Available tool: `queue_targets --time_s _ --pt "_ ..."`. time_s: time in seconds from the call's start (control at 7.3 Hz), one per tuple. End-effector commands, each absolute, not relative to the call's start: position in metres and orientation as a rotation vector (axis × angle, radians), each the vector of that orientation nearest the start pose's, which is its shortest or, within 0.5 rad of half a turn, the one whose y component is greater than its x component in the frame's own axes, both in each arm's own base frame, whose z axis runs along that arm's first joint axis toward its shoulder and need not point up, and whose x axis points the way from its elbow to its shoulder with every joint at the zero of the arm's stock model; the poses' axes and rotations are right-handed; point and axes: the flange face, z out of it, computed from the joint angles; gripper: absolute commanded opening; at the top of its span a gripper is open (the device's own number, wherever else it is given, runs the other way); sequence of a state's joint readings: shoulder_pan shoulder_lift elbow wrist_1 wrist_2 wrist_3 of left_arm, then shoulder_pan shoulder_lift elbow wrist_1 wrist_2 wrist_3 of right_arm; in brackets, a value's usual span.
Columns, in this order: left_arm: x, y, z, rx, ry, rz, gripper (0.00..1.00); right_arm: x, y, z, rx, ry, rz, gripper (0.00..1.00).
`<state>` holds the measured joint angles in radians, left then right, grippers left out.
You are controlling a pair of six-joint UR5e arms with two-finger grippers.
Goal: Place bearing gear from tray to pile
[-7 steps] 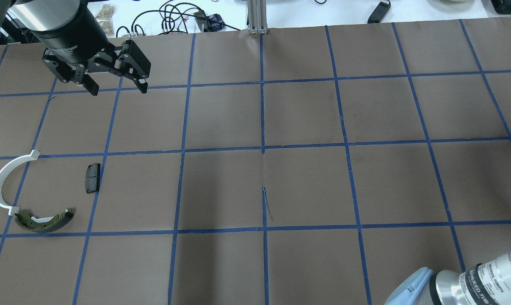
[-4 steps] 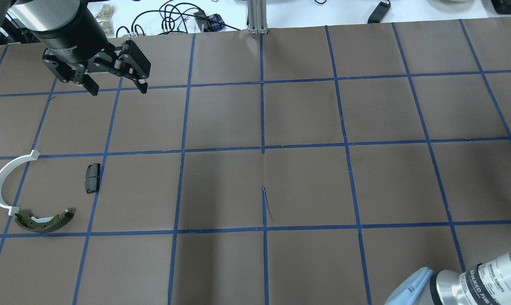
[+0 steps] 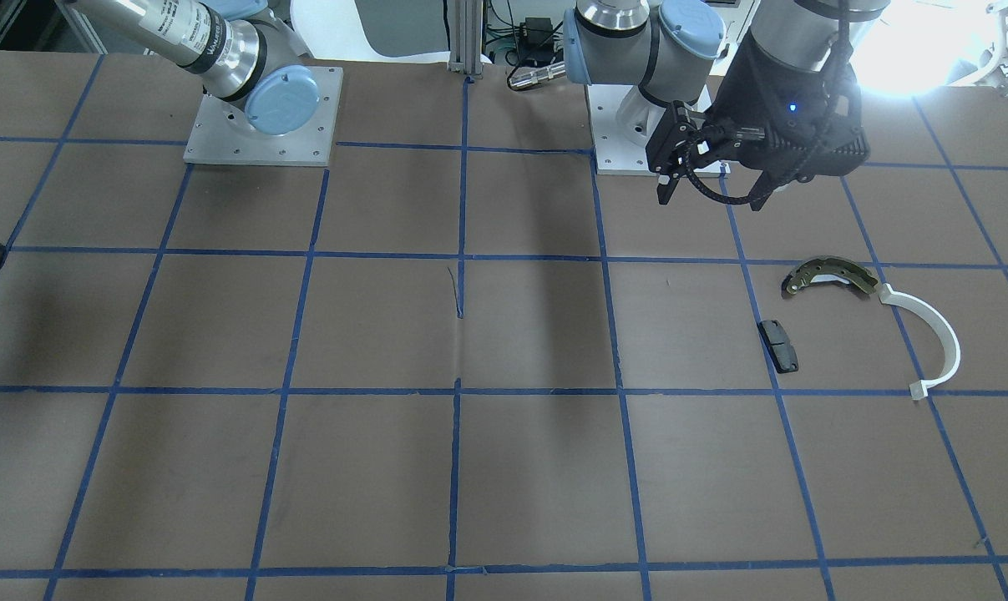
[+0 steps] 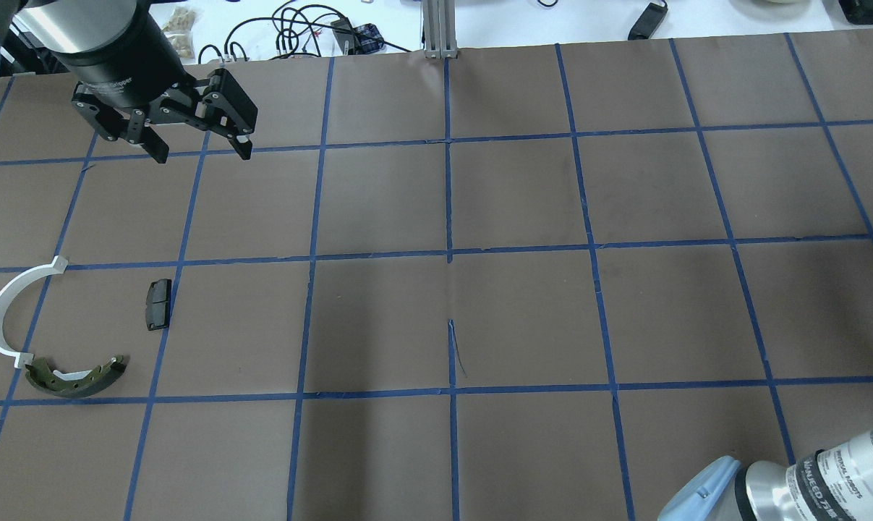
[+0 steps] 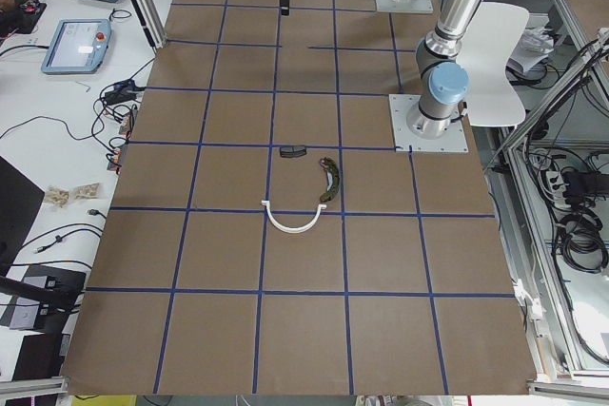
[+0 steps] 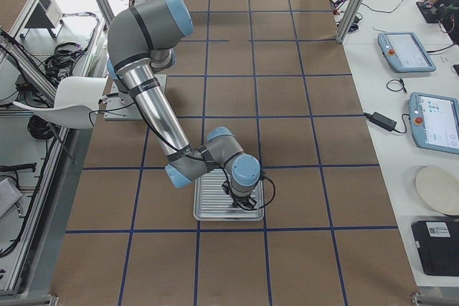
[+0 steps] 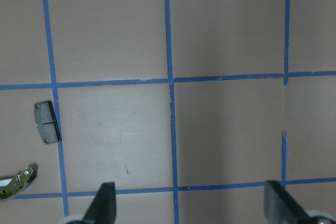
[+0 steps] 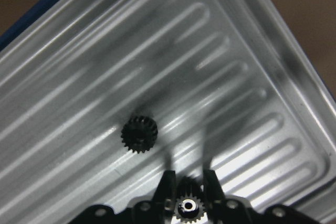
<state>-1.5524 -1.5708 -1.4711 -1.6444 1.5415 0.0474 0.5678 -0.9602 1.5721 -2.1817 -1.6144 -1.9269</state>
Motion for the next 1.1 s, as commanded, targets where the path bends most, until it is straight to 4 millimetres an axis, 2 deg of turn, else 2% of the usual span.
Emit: queue_targets --time_s 0.0,0.14,0.41,0.68,0.82,0.96 --pt "-0.127 -0.495 0.53 0.047 3.169 -0.043 1.0 -0.492 -0.466 0.191 -1.375 2.839 0.08 0.17" --pt "-0.127 -0.495 0.53 0.047 3.169 -0.043 1.0 -0.495 -0.465 0.198 -1.32 2.876 0.112 0.17" --pt "-0.127 -0.495 0.53 0.047 3.169 -0.043 1.0 -0.483 -0.463 0.239 -1.258 2.948 0.121 0.15" --pt "-0.127 -0.495 0.53 0.047 3.171 -0.043 1.0 -0.479 -0.464 0.24 -1.242 2.942 0.119 0.15" --pt "-0.127 -0.495 0.53 0.047 3.169 -0.043 1.0 -0.479 -0.464 0.236 -1.243 2.938 0.115 0.2" --pt "-0.127 -0.495 0.53 0.047 3.171 -0.043 1.0 -0.475 -0.462 0.221 -1.259 2.908 0.108 0.6"
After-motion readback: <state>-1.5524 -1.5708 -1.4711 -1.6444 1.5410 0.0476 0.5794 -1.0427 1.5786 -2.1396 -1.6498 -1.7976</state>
